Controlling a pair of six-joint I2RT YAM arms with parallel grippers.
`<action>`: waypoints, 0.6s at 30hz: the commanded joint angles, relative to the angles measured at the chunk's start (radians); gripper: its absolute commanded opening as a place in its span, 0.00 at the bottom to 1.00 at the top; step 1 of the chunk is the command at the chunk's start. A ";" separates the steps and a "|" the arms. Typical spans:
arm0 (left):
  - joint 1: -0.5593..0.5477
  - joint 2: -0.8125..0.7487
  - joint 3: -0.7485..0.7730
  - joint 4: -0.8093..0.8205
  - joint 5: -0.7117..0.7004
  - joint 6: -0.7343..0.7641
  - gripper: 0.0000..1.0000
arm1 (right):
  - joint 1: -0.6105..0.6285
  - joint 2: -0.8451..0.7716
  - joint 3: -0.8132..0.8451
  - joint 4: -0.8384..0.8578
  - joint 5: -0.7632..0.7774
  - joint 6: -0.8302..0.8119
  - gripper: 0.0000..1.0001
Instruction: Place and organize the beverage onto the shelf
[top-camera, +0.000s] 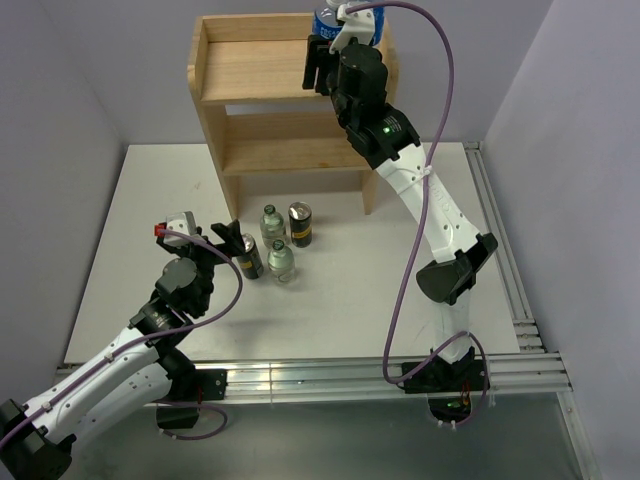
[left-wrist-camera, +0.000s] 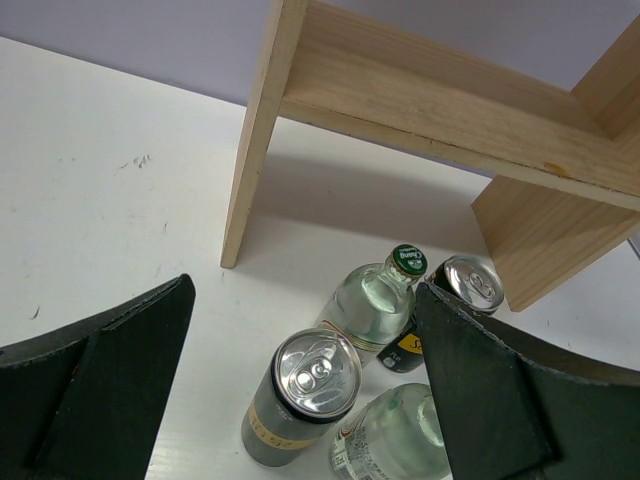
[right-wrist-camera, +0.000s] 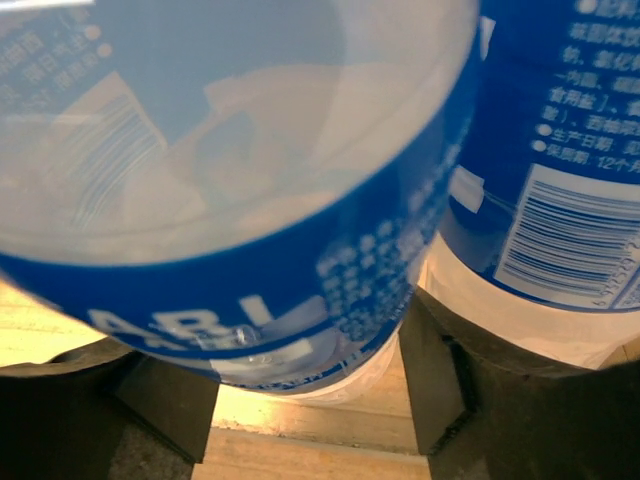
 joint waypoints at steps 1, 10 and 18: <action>-0.005 -0.008 0.012 0.029 -0.004 0.007 0.99 | -0.008 -0.044 0.003 0.096 0.007 0.012 0.70; -0.003 -0.008 0.011 0.029 -0.005 0.008 0.99 | -0.008 -0.045 -0.007 0.096 0.005 0.016 0.75; -0.003 -0.005 0.012 0.029 -0.007 0.007 0.99 | -0.006 -0.035 0.000 0.096 0.008 0.010 0.78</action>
